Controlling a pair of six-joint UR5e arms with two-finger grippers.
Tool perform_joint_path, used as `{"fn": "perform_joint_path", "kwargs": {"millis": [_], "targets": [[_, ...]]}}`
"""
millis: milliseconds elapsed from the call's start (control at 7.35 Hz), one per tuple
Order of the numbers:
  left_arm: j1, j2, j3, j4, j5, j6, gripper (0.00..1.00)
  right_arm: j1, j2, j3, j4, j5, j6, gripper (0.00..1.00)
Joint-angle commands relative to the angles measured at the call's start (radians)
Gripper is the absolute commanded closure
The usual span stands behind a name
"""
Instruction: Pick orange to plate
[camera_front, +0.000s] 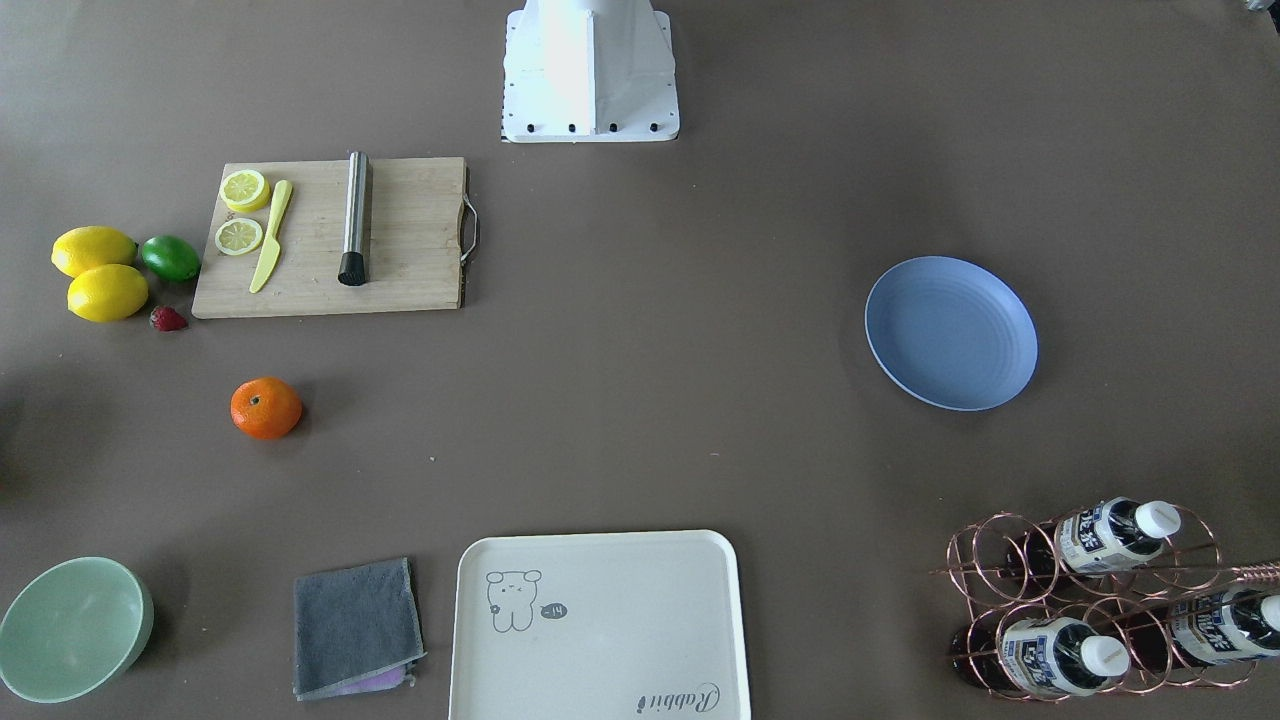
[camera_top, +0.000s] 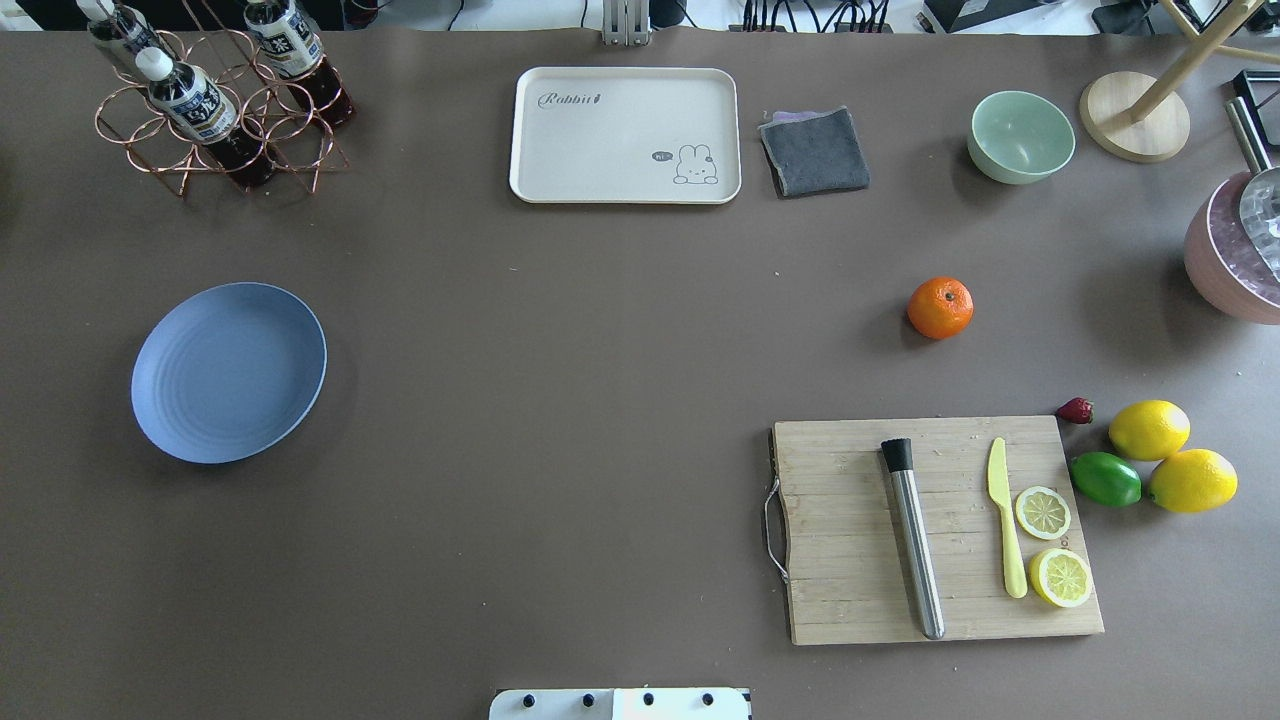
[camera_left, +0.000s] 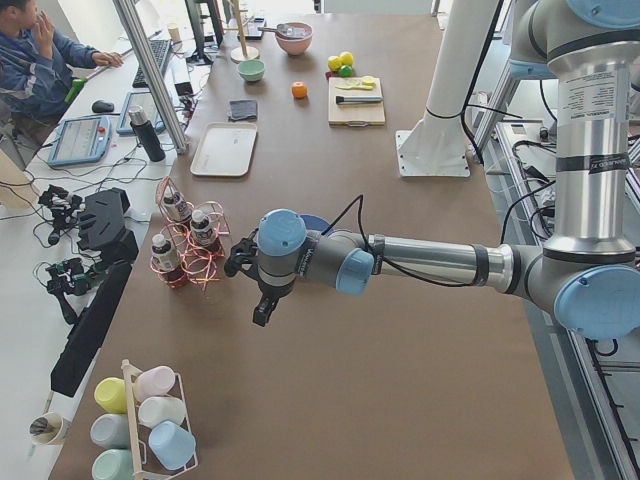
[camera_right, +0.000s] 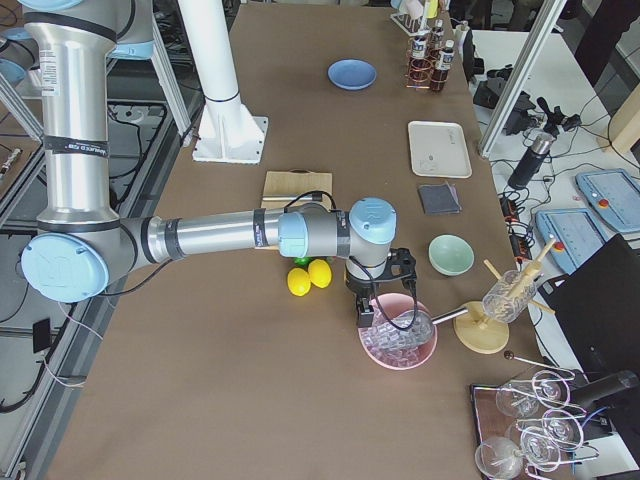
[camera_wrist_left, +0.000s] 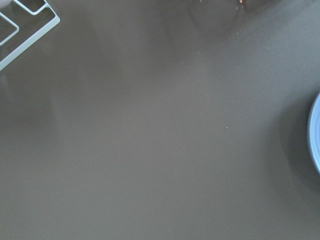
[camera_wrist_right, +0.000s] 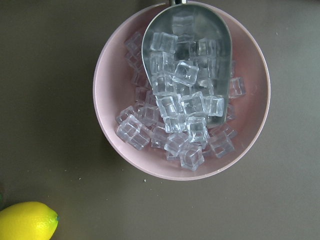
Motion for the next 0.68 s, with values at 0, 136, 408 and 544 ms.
{"fn": "perform_joint_path", "kwargs": {"millis": [0, 136, 408, 544], "targets": [[-0.001, -0.055, 0.054, -0.111, 0.011, -0.001, 0.02, 0.0, -0.002, 0.002, 0.025, 0.001, -0.002, 0.0], [-0.001, -0.044, 0.048, -0.141, 0.005, 0.008, 0.02, 0.0, 0.003, 0.002, 0.026, -0.006, -0.003, 0.0], [0.005, -0.046, 0.047, -0.21, 0.006, -0.092, 0.02, 0.0, 0.014, 0.047, 0.028, -0.001, 0.05, 0.0], [0.045, -0.053, 0.041, -0.214, 0.003, -0.193, 0.02, -0.02, 0.023, 0.078, 0.037, -0.009, 0.21, 0.0]]}}
